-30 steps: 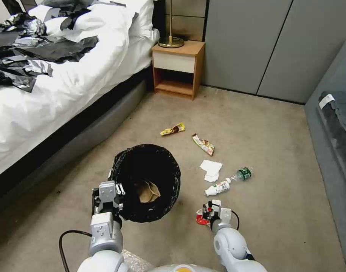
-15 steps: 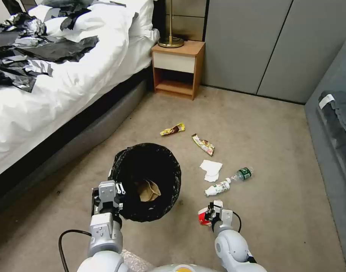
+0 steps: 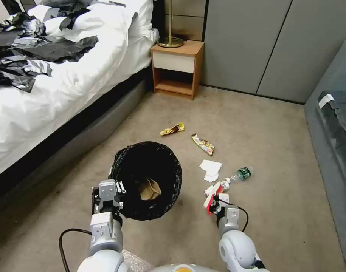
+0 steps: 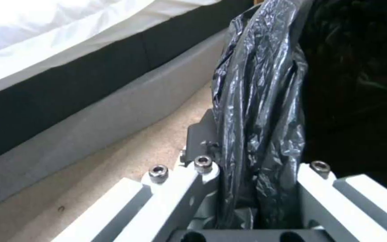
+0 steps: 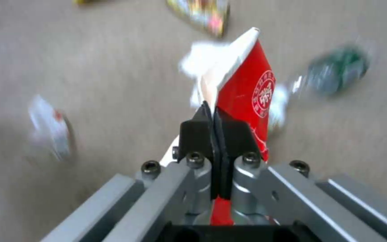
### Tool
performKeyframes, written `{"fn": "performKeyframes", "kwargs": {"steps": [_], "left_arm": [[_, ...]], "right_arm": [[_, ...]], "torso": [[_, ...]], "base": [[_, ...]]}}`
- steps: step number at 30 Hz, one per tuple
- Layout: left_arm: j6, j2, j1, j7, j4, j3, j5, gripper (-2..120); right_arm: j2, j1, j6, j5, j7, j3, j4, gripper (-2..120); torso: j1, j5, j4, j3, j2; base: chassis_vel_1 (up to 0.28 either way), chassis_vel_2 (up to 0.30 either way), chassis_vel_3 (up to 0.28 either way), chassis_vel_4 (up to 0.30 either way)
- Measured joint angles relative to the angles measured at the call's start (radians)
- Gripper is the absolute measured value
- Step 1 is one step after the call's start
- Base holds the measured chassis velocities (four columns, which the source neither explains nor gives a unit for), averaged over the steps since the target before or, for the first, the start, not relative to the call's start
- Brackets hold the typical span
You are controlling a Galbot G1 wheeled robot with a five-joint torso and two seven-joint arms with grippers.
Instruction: Pick up the trash bin, then pick up the garbage from the floor and place it into the trash bin.
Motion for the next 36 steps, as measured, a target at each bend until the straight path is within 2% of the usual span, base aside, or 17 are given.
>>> {"fn": "performKeyframes", "kwargs": {"steps": [1, 2, 5, 7, 8, 9, 10, 12, 14, 15, 16, 18, 24, 31, 36], "left_arm": [[0.000, 0.000, -0.002, 0.000, 0.003, 0.000, 0.000, 1], [0.000, 0.000, -0.002, 0.000, 0.003, 0.000, 0.000, 1], [0.000, 0.000, -0.004, 0.000, 0.003, 0.000, 0.000, 1], [0.000, 0.000, -0.004, 0.000, 0.003, 0.000, 0.000, 1], [0.000, 0.000, -0.005, 0.001, 0.003, -0.001, 0.000, 1], [0.000, 0.001, -0.003, 0.001, 0.003, -0.001, 0.000, 1], [0.000, 0.001, -0.003, 0.001, 0.003, -0.001, 0.000, 1], [0.000, 0.001, -0.002, 0.001, 0.007, 0.002, 0.003, 1], [0.000, 0.002, -0.003, 0.003, 0.013, 0.005, 0.004, 1], [0.000, 0.002, -0.003, 0.003, 0.013, 0.005, 0.004, 1], [0.000, 0.005, -0.004, 0.003, 0.016, 0.006, 0.004, 1], [0.000, 0.011, -0.004, 0.004, 0.019, 0.007, 0.004, 1], [0.008, 0.020, -0.009, 0.011, 0.021, 0.010, -0.009, 1], [0.022, 0.032, -0.023, 0.028, 0.029, 0.012, -0.055, 1], [0.023, 0.031, -0.025, 0.029, 0.030, 0.014, -0.060, 1]], "right_arm": [[-0.003, -0.028, 0.017, -0.025, -0.004, 0.002, 0.060, 0], [-0.003, -0.028, 0.017, -0.025, -0.004, 0.002, 0.060, 0], [-0.012, -0.074, 0.108, -0.092, -0.029, -0.007, 0.170, 0], [-0.013, -0.077, 0.126, -0.100, -0.035, -0.008, 0.181, 0], [-0.015, -0.085, 0.194, -0.121, -0.056, -0.015, 0.211, 0], [-0.019, -0.094, 0.311, -0.150, -0.101, -0.022, 0.255, 0], [-0.019, -0.094, 0.311, -0.150, -0.101, -0.022, 0.255, 0], [-0.026, -0.110, 0.477, -0.187, -0.209, -0.024, 0.312, 0], [-0.035, -0.118, 0.604, -0.210, -0.333, -0.020, 0.352, 0], [-0.035, -0.118, 0.604, -0.210, -0.333, -0.020, 0.352, 0], [-0.042, -0.118, 0.666, -0.213, -0.407, -0.017, 0.367, 0], [-0.060, -0.111, 0.723, -0.203, -0.488, -0.021, 0.389, 0], [-0.099, -0.096, 0.760, -0.167, -0.607, -0.046, 0.402, 0], [-0.126, -0.093, 0.745, -0.170, -0.653, -0.148, 0.363, 0], [-0.121, -0.100, 0.751, -0.186, -0.659, -0.177, 0.305, 0]], "torso": [[0.000, 0.0000, 0.0000, 0.000, 0.000], [0.000, 0.0000, 0.0000, 0.000, 0.000], [0.000, 0.0001, 0.0000, 0.000, 0.000], [0.000, 0.0001, -0.0001, 0.000, 0.000], [0.000, 0.0001, 0.0000, 0.000, 0.000], [0.000, 0.0002, 0.0002, 0.000, 0.000], [0.000, 0.0002, 0.0002, 0.000, 0.000], [0.000, -0.0001, 0.0002, 0.000, 0.000], [0.000, 0.0000, 0.0001, 0.000, 0.000], [0.000, 0.0000, 0.0001, 0.000, 0.000], [0.000, 0.0000, 0.0000, 0.000, 0.000], [0.000, 0.0001, 0.0001, 0.000, 0.000], [0.000, 0.0001, 0.0001, 0.000, 0.000], [0.000, 0.0000, 0.0002, 0.000, 0.000], [0.000, 0.0001, 0.0001, 0.000, 0.000]], "base": [[0.000, 0.000, 0.000, 0.000], [0.000, 0.000, 0.000, 0.000], [0.000, 0.000, 0.000, 0.000], [0.000, 0.000, 0.000, 0.000], [0.000, 0.000, 0.000, 0.000], [0.000, 0.000, 0.000, 0.000], [0.000, 0.000, 0.000, 0.000], [0.000, 0.000, 0.000, 0.000], [0.000, 0.000, 0.000, 0.000], [0.000, 0.000, 0.000, 0.000], [0.000, 0.000, 0.000, 0.000], [0.000, 0.000, 0.000, 0.000], [0.000, 0.000, 0.000, 0.000], [0.000, 0.000, 0.000, 0.000], [0.000, 0.000, 0.000, 0.000]]}}
